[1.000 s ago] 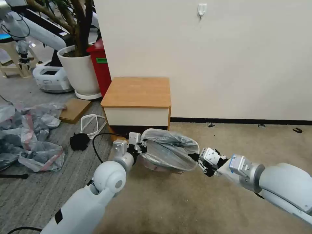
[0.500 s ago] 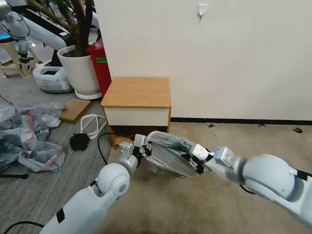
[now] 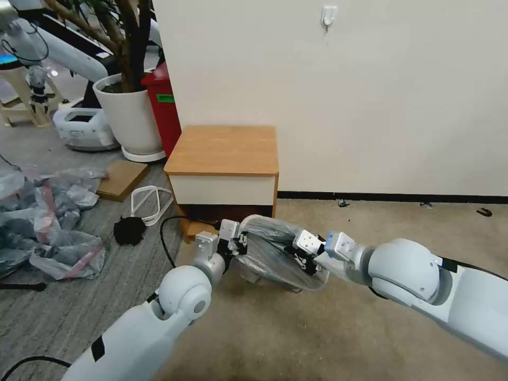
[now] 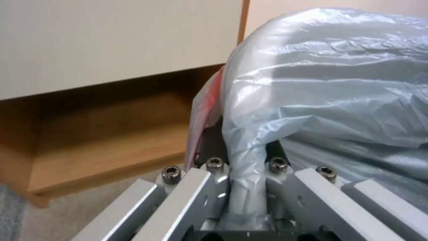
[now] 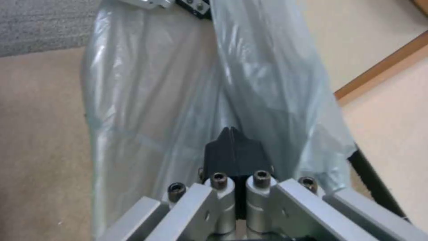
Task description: Pick up the garbage bag from the table and place it over the trash can.
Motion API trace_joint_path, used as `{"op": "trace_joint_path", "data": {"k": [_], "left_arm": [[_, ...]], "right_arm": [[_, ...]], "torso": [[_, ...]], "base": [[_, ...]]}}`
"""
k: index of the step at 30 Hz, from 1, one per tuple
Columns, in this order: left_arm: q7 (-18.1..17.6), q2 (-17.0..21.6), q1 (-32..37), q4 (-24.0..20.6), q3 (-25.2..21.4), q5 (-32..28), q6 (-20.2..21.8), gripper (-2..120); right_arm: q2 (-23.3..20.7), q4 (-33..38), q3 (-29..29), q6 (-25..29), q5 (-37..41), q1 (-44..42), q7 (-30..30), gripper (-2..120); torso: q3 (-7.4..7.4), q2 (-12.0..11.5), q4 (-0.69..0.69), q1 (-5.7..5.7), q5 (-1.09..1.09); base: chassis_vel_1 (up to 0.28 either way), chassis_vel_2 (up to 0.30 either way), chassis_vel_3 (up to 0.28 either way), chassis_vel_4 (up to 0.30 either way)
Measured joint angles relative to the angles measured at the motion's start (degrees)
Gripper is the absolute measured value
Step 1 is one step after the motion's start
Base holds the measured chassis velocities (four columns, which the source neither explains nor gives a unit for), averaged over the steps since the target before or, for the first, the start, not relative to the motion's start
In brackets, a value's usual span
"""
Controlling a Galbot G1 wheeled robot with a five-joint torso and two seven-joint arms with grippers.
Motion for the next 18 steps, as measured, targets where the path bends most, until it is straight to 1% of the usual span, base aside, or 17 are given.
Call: {"op": "trace_joint_path", "data": {"k": [7,13,18], "left_arm": [[-0.07,0.45,-0.26,-0.29,-0.04,-0.57,0.06,3],[-0.09,-0.22,-0.09,-0.28,0.12,-0.53,0.08,3],[-0.12,-0.85,0.55,-0.28,0.28,-0.36,0.09,3]], "right_arm": [[0.09,-0.33,-2.1,0.03,0.01,1.5,0.04,0],[0.1,-1.11,-3.17,0.05,-0.27,1.5,0.05,0],[0.82,-3.2,-3.95,0.08,-0.91,1.36,0.31,0]], "torso": [[0.0,0.0,-0.01,0.0,0.0],[0.0,0.0,-0.01,0.0,0.0],[0.0,0.0,-0.01,0.0,0.0]], "base": [[0.0,0.0,0.0,0.0],[0.0,0.0,0.0,0.0],[0.0,0.0,0.0,0.0]]}}
